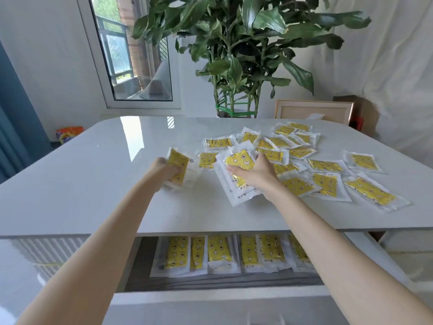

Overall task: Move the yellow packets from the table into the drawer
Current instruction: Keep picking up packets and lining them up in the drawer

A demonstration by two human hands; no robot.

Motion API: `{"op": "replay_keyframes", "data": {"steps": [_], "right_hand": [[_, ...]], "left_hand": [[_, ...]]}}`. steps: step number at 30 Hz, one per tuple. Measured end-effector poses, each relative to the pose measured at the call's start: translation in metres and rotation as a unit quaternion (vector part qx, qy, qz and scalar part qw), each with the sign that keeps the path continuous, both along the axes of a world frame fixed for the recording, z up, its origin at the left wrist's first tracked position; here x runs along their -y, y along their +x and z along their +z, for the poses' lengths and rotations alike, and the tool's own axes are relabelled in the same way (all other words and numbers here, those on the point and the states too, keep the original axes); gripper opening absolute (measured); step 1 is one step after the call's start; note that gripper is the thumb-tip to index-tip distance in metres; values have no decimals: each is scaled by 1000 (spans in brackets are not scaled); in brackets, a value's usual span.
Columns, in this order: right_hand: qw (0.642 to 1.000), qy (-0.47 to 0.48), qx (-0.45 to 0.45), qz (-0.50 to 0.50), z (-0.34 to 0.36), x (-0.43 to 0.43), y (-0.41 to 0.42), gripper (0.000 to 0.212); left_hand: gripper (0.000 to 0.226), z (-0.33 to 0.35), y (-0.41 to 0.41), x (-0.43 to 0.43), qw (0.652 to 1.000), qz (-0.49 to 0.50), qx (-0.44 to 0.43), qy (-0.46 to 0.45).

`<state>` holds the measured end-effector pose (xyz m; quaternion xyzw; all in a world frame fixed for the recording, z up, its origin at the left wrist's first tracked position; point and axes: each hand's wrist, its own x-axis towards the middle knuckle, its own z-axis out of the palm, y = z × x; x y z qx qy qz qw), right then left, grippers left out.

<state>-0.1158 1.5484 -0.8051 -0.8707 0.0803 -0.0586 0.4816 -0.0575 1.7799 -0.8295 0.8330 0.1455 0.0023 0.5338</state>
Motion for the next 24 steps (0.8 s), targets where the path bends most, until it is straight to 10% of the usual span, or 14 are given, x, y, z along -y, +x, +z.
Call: {"op": "replay_keyframes", "data": {"steps": [4,10,13,24], "right_hand": [[992,123,12,22,-4,-3,-34,77],[971,232,36,38,-31,-1,-88,51],[966,249,48,51,-36,4,-107,46],[965,258,41,30,-62,15,-143,56]], "left_hand": [[19,3,-60,11,989,-48,76,-116],[78,-12,-150,22,980,-85,116,-140],[50,-27,-183,27,973,-125,99,-168],[48,-48,-210,23,977,-190,89,34]]}}
